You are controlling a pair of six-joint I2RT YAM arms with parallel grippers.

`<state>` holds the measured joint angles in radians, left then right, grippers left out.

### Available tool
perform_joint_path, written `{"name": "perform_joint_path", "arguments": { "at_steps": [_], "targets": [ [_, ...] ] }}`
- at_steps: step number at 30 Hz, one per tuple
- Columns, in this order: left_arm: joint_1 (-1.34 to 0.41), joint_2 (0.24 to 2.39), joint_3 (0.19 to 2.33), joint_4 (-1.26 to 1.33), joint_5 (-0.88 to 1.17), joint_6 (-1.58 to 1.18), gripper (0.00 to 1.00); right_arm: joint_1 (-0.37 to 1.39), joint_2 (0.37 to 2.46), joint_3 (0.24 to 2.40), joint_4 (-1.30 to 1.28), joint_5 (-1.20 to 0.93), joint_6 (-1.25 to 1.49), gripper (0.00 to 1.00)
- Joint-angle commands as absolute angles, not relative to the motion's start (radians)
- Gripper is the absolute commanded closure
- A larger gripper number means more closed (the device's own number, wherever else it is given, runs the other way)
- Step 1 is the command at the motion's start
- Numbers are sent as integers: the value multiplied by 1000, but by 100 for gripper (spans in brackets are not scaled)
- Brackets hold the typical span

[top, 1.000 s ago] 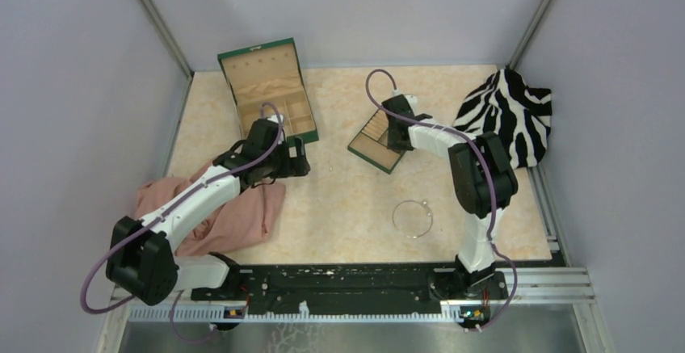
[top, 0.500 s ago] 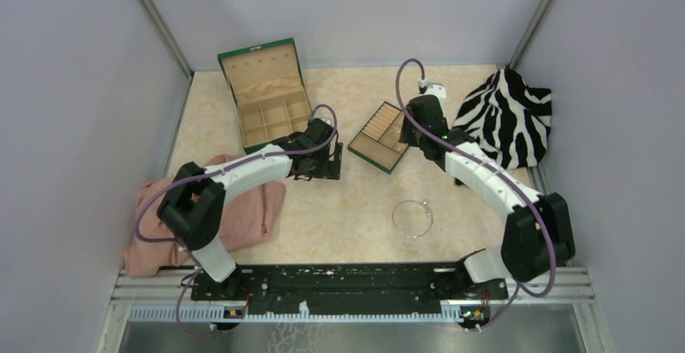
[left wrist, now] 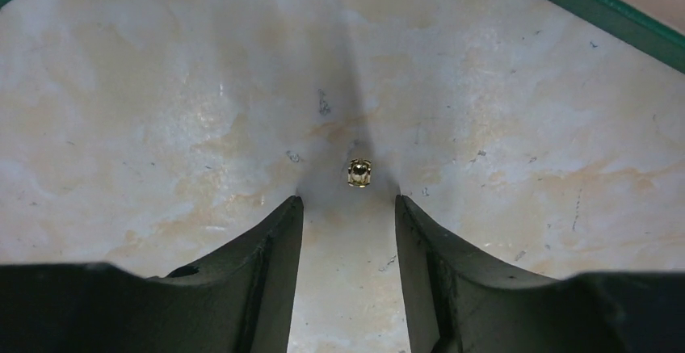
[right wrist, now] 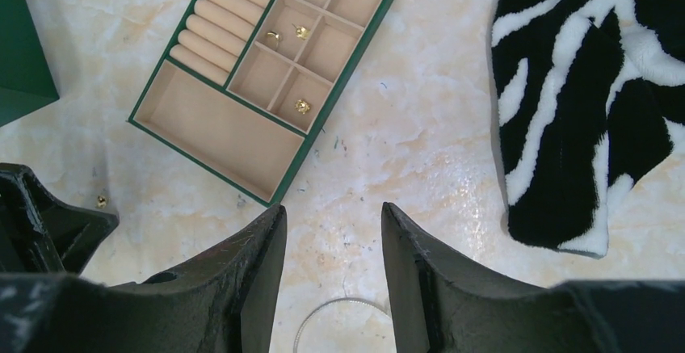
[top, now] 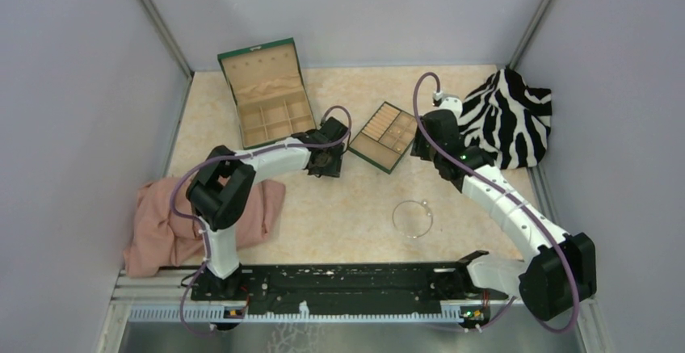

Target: Organize the mixed jewelry

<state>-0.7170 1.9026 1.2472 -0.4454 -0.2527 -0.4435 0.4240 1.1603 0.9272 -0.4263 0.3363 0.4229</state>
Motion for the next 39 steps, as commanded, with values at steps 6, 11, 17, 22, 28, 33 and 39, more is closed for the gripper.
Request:
{"name": "perform_joint_path", "arguments": {
  "at_steps": [6, 11, 17, 22, 28, 33, 39],
  "targets": [
    [-721, 1982, 1316, -435, -256, -414, 55, 421, 1167, 949, -402, 338, 424, 53],
    [-721, 1993, 1326, -439, -254, -416, 61, 419, 1167, 945, -408, 341, 425, 53],
    [-721, 1993, 1318, -440, -265, -411, 71, 420, 1169, 943, -405, 339, 429, 53],
    [-721, 1993, 1315, -436, -260, -411, 81, 420, 1173, 944, -402, 335, 433, 53],
    [-721, 1978, 1327, -439, -251, -401, 87, 420, 1167, 946, -406, 334, 434, 54],
    [-721, 1940, 1355, -452, -217, -382, 89, 419, 1155, 946, -412, 344, 436, 54],
    [-723, 1917, 1407, -453, -138, -372, 90, 420, 1128, 941, -431, 358, 441, 54]
  ]
}}
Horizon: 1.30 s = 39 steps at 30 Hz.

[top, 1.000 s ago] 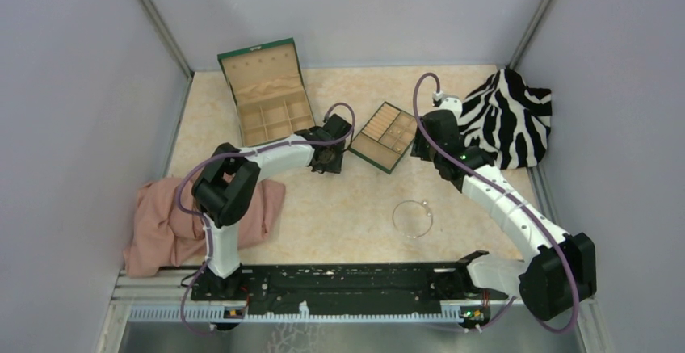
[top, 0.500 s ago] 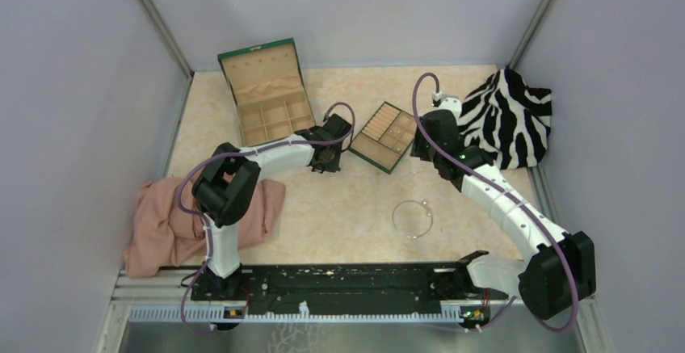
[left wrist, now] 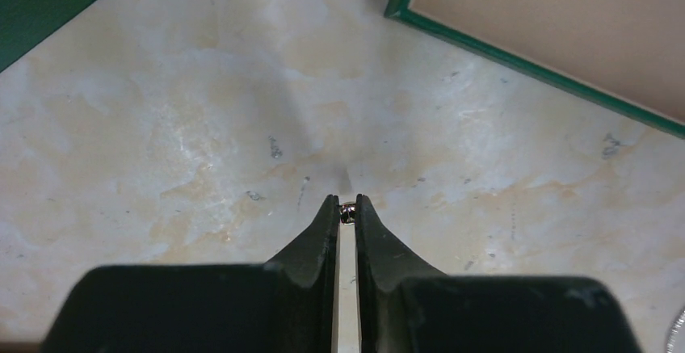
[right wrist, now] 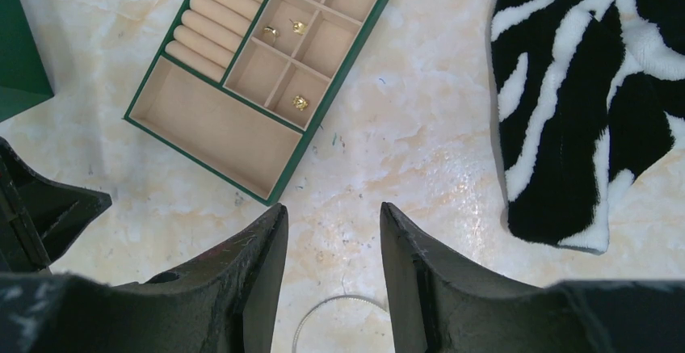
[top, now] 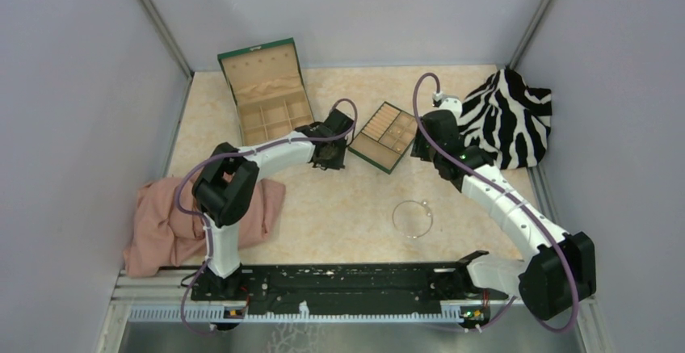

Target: Organize the mixed jewelry

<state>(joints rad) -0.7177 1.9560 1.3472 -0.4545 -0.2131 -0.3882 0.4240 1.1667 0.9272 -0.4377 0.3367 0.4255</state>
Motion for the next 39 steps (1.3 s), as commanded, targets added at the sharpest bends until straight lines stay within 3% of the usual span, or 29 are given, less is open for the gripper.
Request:
{"name": "perform_joint_path", "arguments": {
  "at_steps": [1, 20, 39],
  "targets": [
    [-725, 1921, 1420, -453, -129, -370, 90, 420, 1123, 940, -434, 360, 442, 54],
    [-785, 2227, 1921, -471, 52, -344, 90, 419, 1033, 934, -547, 460, 448, 55],
    [-810, 2413, 2097, -367, 124, -367, 88, 419, 991, 958, -649, 534, 415, 55]
  ]
}}
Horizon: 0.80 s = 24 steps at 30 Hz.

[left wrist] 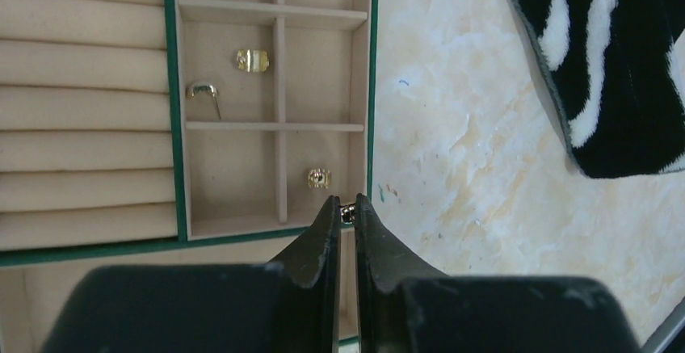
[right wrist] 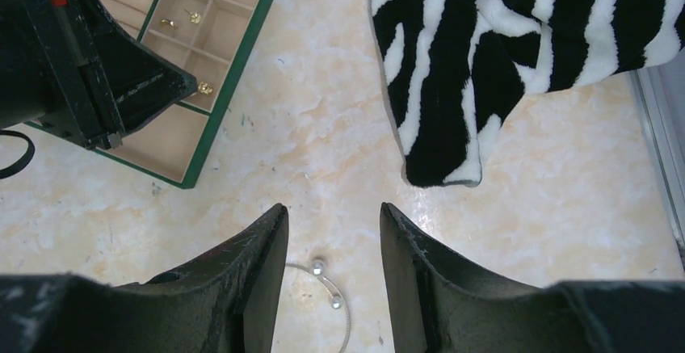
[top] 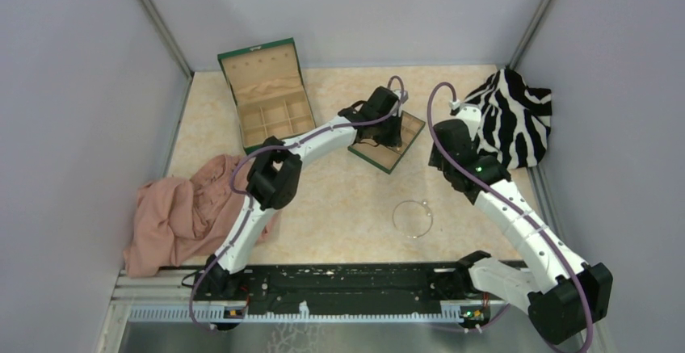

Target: Organize the mixed jewelry

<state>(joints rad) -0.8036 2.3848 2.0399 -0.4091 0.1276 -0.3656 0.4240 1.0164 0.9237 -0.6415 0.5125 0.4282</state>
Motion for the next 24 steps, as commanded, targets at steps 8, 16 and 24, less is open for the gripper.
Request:
{"name": "perform_joint_path", "arguments": {
  "at_steps": [8, 16, 24],
  "targets": [
    [-811, 2451, 2144, -363, 119, -354, 63, 419, 985, 954, -659, 533, 423, 55],
    [-811, 2402, 2132, -380, 116, -342, 53, 419, 967, 947, -670, 543, 430, 55],
    [-810, 2093, 1860, -339, -43, -289, 45, 412, 989, 915, -623, 498, 459, 54]
  ]
}}
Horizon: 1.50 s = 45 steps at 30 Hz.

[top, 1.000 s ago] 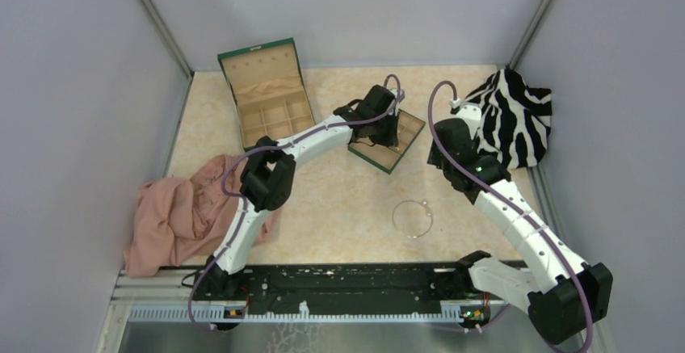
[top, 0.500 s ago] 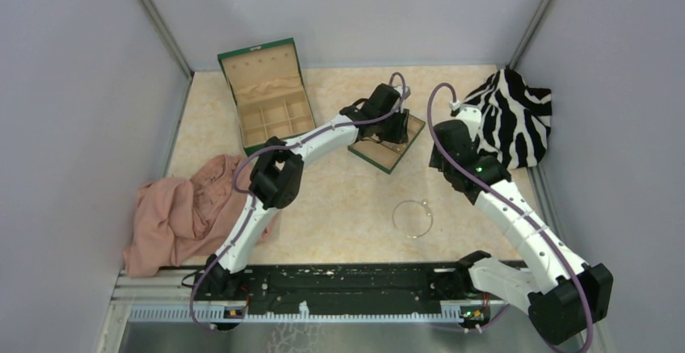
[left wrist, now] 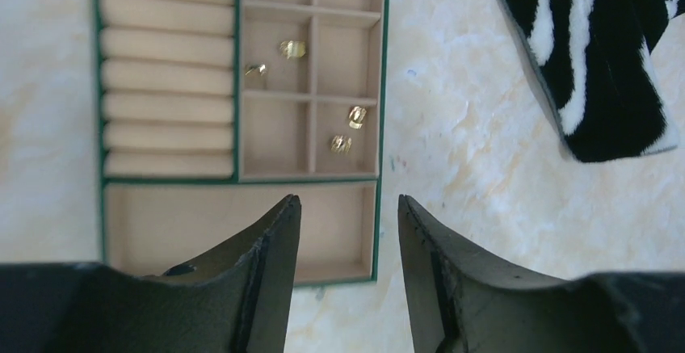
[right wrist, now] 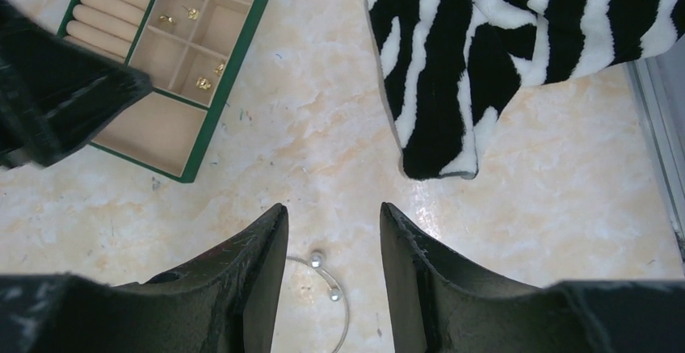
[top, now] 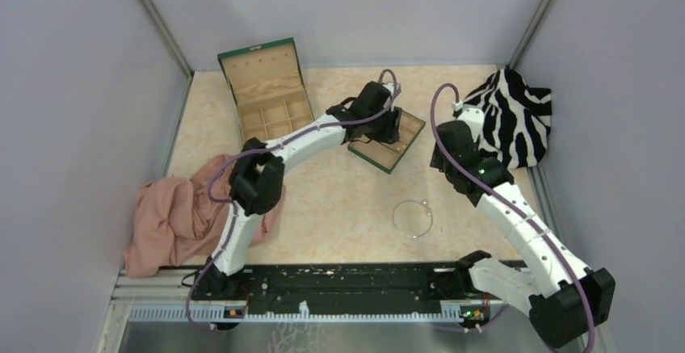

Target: Organize the mixed jewelry

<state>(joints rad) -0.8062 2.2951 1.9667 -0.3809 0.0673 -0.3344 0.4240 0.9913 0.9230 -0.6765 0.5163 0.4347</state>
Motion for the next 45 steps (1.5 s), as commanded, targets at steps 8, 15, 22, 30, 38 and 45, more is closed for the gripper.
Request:
{"name": "perform_joint_path", "arguments": {
  "at_steps": [8, 15, 22, 30, 38, 45],
  "targets": [
    [-770, 1927, 1638, -404, -220, -227, 28, 365, 1016, 855, -491, 316, 512, 54],
    [-706, 1892, 1468, -290, -185, -95, 19, 360, 1038, 848, -454, 270, 525, 54],
    [-706, 2034, 1590, -312, -152, -25, 20, 360, 998, 848, -496, 301, 517, 54],
    [-706, 2102, 1637, -307, -67, -29, 20, 360, 989, 843, -534, 320, 521, 54],
    [-705, 2211, 1702, -354, -32, -10, 24, 360, 950, 843, -550, 313, 520, 54],
    [-704, 2233, 1710, -359, -36, -14, 27, 360, 934, 813, -534, 295, 520, 54]
  ]
}}
